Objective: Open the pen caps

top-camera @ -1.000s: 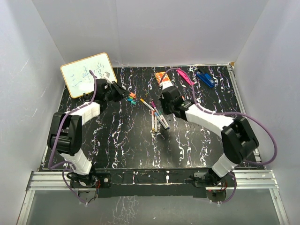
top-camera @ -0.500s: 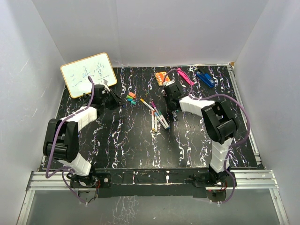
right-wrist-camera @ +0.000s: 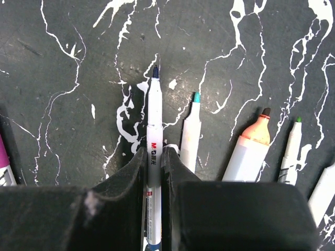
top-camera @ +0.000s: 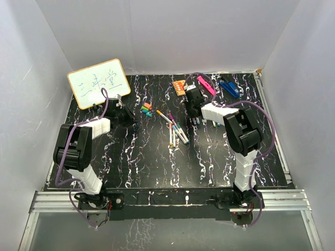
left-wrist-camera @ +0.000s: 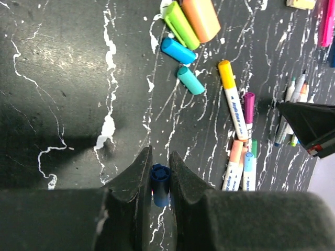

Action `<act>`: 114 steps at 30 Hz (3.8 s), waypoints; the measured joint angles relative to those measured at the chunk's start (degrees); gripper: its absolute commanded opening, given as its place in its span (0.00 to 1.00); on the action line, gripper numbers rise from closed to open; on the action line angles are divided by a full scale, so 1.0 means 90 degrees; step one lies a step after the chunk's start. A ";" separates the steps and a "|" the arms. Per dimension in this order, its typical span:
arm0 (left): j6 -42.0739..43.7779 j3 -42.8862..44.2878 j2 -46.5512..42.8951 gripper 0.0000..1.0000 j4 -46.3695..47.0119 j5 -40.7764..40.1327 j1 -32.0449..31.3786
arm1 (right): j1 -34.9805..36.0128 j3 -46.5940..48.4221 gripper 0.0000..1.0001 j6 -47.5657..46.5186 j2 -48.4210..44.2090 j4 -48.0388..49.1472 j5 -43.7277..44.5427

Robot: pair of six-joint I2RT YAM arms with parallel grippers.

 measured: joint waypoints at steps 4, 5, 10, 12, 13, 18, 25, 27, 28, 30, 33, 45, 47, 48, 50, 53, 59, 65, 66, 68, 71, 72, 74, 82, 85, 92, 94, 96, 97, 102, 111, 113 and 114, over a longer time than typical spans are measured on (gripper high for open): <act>0.0007 0.0114 0.0313 0.00 -0.0002 -0.0002 0.0005 | -0.0005 0.0112 0.00 -0.0053 0.0100 0.0000 -0.0083; 0.0007 0.0170 0.0401 0.00 -0.0002 -0.0002 0.0005 | -0.0005 0.0158 0.02 -0.0061 0.0131 0.0000 -0.0107; 0.0002 0.0534 0.0865 0.04 0.0007 -0.0002 0.0017 | -0.0005 0.0301 0.19 -0.0066 0.0238 0.0007 -0.0240; -0.0007 0.0690 0.1049 0.07 0.0015 0.0000 0.0017 | -0.0005 0.0301 0.24 -0.0066 0.0238 0.0010 -0.0279; -0.0019 0.0765 0.1151 0.09 0.0036 0.0000 0.0017 | -0.0005 0.0301 0.27 -0.0066 0.0238 0.0012 -0.0296; -0.0100 0.0981 0.1426 0.19 0.0199 0.0049 0.0022 | -0.0005 0.0301 0.40 -0.0068 0.0233 0.0024 -0.0350; -0.0228 0.1144 0.1600 0.33 0.0393 0.0078 0.0034 | -0.0005 0.0282 0.50 -0.0075 0.0019 -0.0078 -0.0500; -0.0255 0.1171 0.1600 0.36 0.0403 0.0078 0.0032 | -0.0005 0.0274 0.51 -0.0070 -0.0175 -0.0114 -0.0578; -0.0260 0.1175 0.1600 0.38 0.0413 0.0078 0.0034 | -0.0002 0.0274 0.51 -0.0070 -0.0294 -0.0124 -0.0619; -0.0289 0.1175 0.1600 0.41 0.0442 0.0080 0.0034 | 0.0024 0.0274 0.51 -0.0068 -0.0546 -0.0129 -0.0726; -0.0335 0.1178 0.1596 0.45 0.0486 0.0085 0.0034 | 0.0085 0.0274 0.51 -0.0066 -0.0826 -0.0134 -0.0780; -0.0430 0.0488 0.0432 0.67 0.0274 -0.0238 0.0138 | 0.0758 0.0189 0.50 -0.0068 -0.0840 -0.0245 -0.0935; -0.0449 0.0296 -0.0036 0.85 0.0342 -0.0265 0.0168 | 0.0804 0.0204 0.50 -0.0068 -0.0699 -0.0248 -0.0940; -0.0461 0.0175 -0.0313 0.96 0.0396 -0.0260 0.0180 | 0.0823 0.0206 0.51 -0.0068 -0.0610 -0.0248 -0.0940; -0.0522 -0.0085 -0.0869 0.98 0.0590 -0.0233 0.0216 | 0.0845 0.0209 0.51 -0.0068 -0.0437 -0.0277 -0.0937; -0.0622 -0.0386 -0.1503 0.99 0.0804 -0.0158 0.0262 | 0.0860 0.0214 0.51 -0.0063 -0.0180 -0.0379 -0.0913; -0.0729 -0.0780 -0.2232 0.99 0.0957 -0.0046 0.0330 | 0.0862 0.0219 0.51 -0.0058 -0.0005 -0.0503 -0.0882; -0.0765 -0.0835 -0.2395 0.99 0.0959 0.0027 0.0338 | 0.0862 0.0391 0.48 -0.0053 0.0007 -0.0508 -0.0884; -0.0765 -0.0843 -0.2395 0.99 0.0957 0.0036 0.0338 | 0.0862 0.0415 0.47 -0.0053 0.0017 -0.0512 -0.0884; -0.0770 -0.0877 -0.2399 0.98 0.0957 0.0053 0.0338 | 0.0869 0.0454 0.46 -0.0053 0.0053 -0.0515 -0.0884; -0.0794 -0.0928 -0.2402 0.99 0.0930 0.0061 0.0338 | 0.0872 0.0510 0.44 -0.0049 0.0160 -0.0515 -0.0886; -0.0806 -0.0928 -0.2402 0.99 0.0913 0.0061 0.0338 | 0.0872 0.0515 0.43 -0.0049 0.0197 -0.0517 -0.0886; -0.0811 -0.0928 -0.2404 0.99 0.0916 0.0061 0.0338 | 0.0872 0.0520 0.40 -0.0032 0.0253 -0.0498 -0.0896; -0.0831 -0.0954 -0.2438 0.98 0.0911 0.0061 0.0338 | 0.0874 0.0602 0.16 0.0017 0.0318 -0.0505 -0.0933; -0.0840 -0.0959 -0.2441 0.98 0.0916 0.0083 0.0338 | 0.0874 0.0631 0.08 0.0053 0.0347 -0.0495 -0.0923; -0.0998 -0.1171 -0.2438 0.96 0.1171 0.0342 0.0338 | 0.0874 0.0797 0.00 0.0087 0.0452 -0.0515 -0.0789; -0.1098 -0.1246 -0.2409 0.96 0.1350 0.0495 0.0338 | 0.0874 0.0869 0.00 0.0085 0.0483 -0.0529 -0.0755; -0.1195 -0.1290 -0.2334 0.96 0.1540 0.0641 0.0335 | 0.0874 0.0928 0.00 0.0083 0.0483 -0.0534 -0.0755; -0.1234 -0.1324 -0.2293 0.96 0.1630 0.0712 0.0333 | 0.0874 0.0957 0.00 0.0083 0.0483 -0.0529 -0.0763; -0.1367 -0.1367 -0.2086 0.96 0.1829 0.0848 0.0238 | 0.0874 0.0971 0.00 0.0083 0.0338 -0.0415 -0.0971; -0.1530 -0.0656 -0.1008 0.93 0.1751 0.0848 -0.0469 | 0.0962 0.0493 0.00 0.0085 -0.1190 -0.0126 -0.1440; -0.1586 -0.0413 -0.0780 0.92 0.1758 0.0818 -0.0656 | 0.1047 0.0437 0.00 0.0087 -0.1447 -0.0090 -0.1479; -0.1632 -0.0308 -0.0675 0.91 0.1770 0.0784 -0.0750 | 0.1098 0.0413 0.00 0.0087 -0.1540 -0.0041 -0.1486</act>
